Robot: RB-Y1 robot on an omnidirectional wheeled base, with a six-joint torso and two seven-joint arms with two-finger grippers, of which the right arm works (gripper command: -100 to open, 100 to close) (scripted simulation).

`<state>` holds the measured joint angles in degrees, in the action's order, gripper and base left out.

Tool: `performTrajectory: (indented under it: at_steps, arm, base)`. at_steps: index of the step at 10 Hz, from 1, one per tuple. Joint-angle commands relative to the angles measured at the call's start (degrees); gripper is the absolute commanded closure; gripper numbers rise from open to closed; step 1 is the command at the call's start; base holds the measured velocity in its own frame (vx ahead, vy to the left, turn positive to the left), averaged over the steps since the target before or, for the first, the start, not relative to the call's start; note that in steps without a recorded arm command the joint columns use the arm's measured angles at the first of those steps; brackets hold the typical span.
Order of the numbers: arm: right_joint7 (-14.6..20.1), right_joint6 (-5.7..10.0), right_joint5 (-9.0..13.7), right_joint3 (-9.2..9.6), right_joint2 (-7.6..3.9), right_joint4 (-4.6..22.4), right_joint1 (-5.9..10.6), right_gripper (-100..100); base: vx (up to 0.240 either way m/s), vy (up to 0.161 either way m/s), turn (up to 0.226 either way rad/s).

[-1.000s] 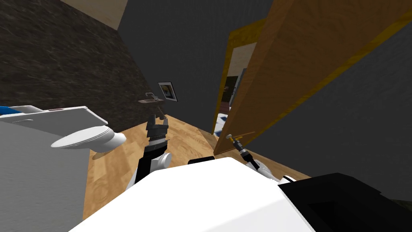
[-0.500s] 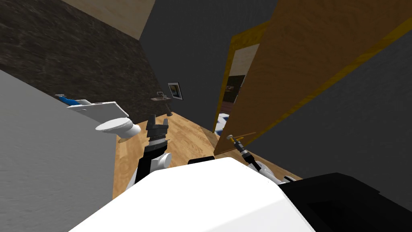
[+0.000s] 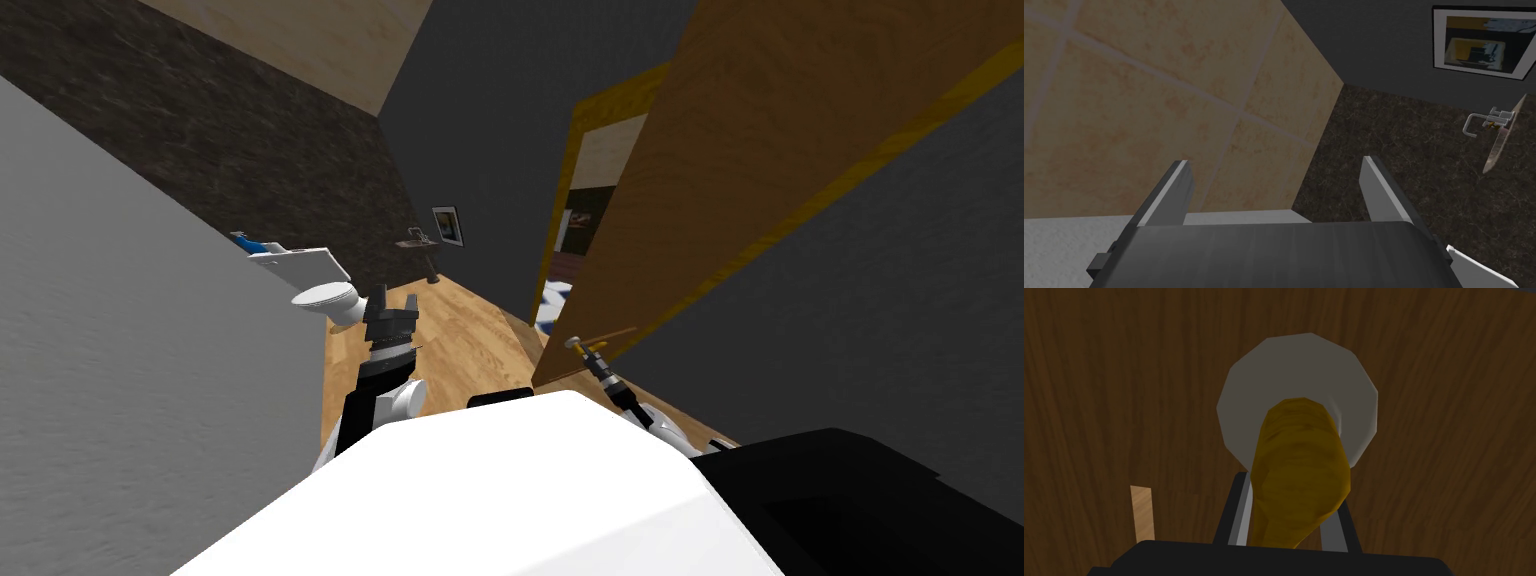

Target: Pull the door open

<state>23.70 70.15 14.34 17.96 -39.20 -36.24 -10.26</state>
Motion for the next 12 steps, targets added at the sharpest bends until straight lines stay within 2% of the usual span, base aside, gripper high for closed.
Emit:
performTrajectory:
  at_steps: [1, 12]
  arm:
    - [0.0, 0.0, 0.0, 0.0, 0.0, 0.0, 0.0, 100]
    - [0.3, 3.97, 1.06, 0.7, -0.77, 2.6, -1.32, 100]
  base:
    - [-0.066, -0.032, 0.032]
    - [-0.183, -0.076, 0.171]
